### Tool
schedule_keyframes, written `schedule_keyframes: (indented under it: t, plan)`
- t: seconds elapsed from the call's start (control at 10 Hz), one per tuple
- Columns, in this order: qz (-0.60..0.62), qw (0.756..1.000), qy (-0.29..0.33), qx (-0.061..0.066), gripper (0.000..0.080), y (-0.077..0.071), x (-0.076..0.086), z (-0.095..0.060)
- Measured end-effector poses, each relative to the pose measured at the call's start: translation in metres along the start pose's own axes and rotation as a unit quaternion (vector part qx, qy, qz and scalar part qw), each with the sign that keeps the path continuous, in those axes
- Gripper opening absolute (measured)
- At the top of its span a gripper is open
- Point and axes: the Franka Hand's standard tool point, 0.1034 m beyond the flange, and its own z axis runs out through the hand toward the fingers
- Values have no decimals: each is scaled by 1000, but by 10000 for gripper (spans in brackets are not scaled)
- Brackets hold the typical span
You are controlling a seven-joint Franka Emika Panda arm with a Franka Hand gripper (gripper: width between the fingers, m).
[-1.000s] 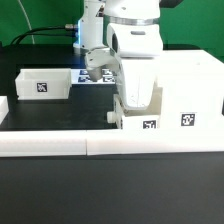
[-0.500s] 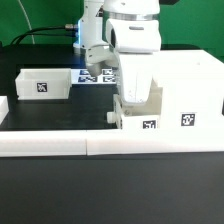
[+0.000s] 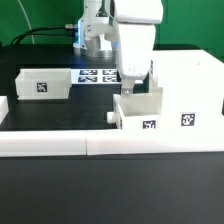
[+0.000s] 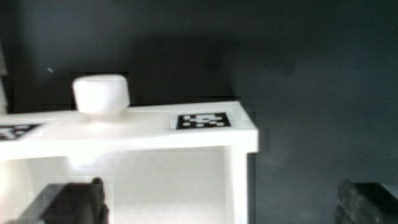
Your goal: Assemble drawer
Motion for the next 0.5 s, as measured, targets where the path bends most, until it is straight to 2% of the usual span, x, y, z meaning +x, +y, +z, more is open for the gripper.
schedule_keyframes:
  t: [0.2,0.5]
  plan:
    - [-2,1000,-3,1,649,0,-20,-4]
    - [-6,1000,-2,1,649,0,-25,-3]
